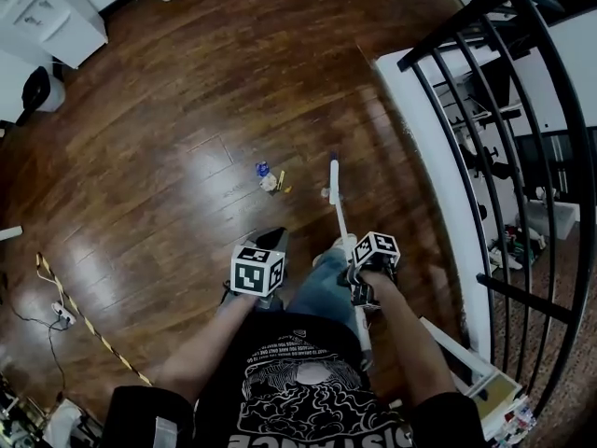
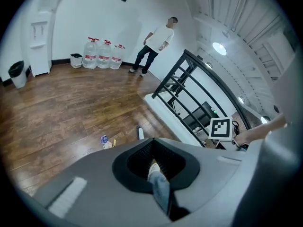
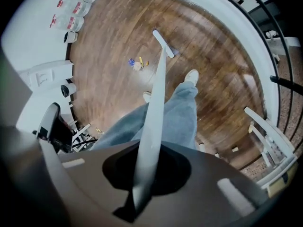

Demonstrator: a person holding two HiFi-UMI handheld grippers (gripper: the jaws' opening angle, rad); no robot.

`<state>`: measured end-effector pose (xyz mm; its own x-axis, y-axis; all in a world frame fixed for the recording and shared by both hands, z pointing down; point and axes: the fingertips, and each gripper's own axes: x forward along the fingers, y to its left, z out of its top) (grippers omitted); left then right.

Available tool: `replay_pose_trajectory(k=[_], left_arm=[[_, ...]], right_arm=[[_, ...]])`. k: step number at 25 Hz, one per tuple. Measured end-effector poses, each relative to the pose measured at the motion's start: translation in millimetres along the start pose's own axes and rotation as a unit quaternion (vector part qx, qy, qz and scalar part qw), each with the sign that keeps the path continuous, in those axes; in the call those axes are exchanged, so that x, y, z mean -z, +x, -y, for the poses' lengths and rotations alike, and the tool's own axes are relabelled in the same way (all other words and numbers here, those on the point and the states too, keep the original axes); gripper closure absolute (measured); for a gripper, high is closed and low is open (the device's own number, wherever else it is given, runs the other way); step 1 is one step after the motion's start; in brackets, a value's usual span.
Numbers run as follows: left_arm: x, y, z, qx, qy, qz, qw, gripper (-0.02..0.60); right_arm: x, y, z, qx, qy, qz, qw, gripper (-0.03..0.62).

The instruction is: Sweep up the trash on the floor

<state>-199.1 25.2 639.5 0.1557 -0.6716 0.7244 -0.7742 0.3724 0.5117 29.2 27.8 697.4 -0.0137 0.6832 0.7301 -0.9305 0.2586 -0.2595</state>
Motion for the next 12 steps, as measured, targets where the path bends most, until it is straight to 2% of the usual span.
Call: replay_pose_trajectory(k=[8, 12], left_arm=[[7, -32, -42, -0.017, -0.029, 0.013, 0.9993, 0.577], [13, -42, -48, -0.020, -0.038, 0.017, 0.9989, 0.577]], right_arm=[[13, 32, -83, -0.062, -0.007, -0.010, 0.998, 0.588], [16, 38, -105, -0.080, -0.009, -0.002, 0.997, 0.592]])
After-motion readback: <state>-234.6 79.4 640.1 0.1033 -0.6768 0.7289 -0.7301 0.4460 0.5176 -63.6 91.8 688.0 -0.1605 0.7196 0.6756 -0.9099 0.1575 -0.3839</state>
